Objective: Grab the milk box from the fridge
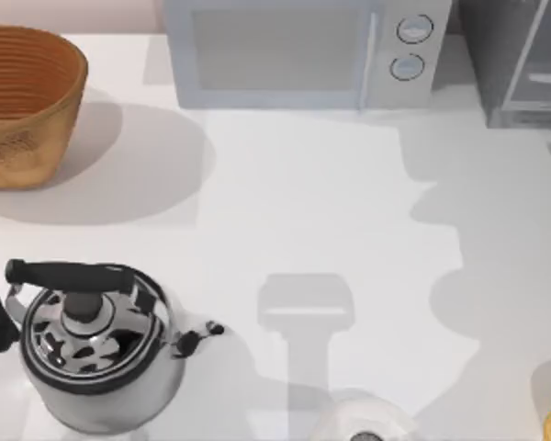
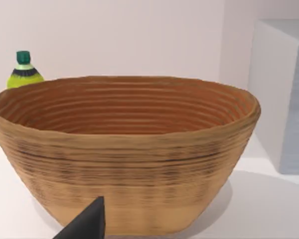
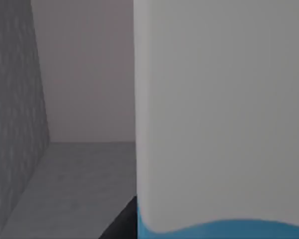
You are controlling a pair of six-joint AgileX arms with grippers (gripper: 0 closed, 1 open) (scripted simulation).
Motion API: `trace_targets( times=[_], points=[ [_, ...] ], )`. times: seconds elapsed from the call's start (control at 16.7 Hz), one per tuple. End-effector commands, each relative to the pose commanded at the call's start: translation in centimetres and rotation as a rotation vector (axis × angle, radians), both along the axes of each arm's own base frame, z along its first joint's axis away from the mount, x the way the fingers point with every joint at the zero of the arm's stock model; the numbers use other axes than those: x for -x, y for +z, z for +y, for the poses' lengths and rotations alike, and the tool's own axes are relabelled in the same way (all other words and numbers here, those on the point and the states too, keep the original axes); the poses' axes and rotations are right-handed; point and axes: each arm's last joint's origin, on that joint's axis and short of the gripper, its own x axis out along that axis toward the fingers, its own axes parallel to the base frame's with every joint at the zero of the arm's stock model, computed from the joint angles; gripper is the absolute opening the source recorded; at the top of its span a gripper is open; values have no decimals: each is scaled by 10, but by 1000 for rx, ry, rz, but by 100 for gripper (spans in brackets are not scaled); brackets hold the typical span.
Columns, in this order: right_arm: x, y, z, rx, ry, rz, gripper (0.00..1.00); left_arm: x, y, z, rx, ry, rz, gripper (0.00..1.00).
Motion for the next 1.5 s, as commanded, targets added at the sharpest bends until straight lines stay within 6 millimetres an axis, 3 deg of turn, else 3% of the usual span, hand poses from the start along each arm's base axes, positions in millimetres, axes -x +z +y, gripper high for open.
trace_targets(
  times=[0.12,0.48,0.78,0.96,1.2,1.32,1.5],
  points=[
    [9,3,0,4,0,-12,0,0,0,0,0,0,0,100],
    [9,3,3,1,6,-6,0,0,0,0,0,0,0,100],
    [35,32,23,11,19,-4,0,0,0,0,0,0,0,100],
    [72,60,42,18,23,-13,0,0,0,0,0,0,0,100],
    [145,82,68,21,22,-32,0,0,0,0,0,0,0,100],
    [182,79,78,19,20,-45,0,0,0,0,0,0,0,100],
    [228,59,87,13,17,-54,0,0,0,0,0,0,0,100]
  ],
)
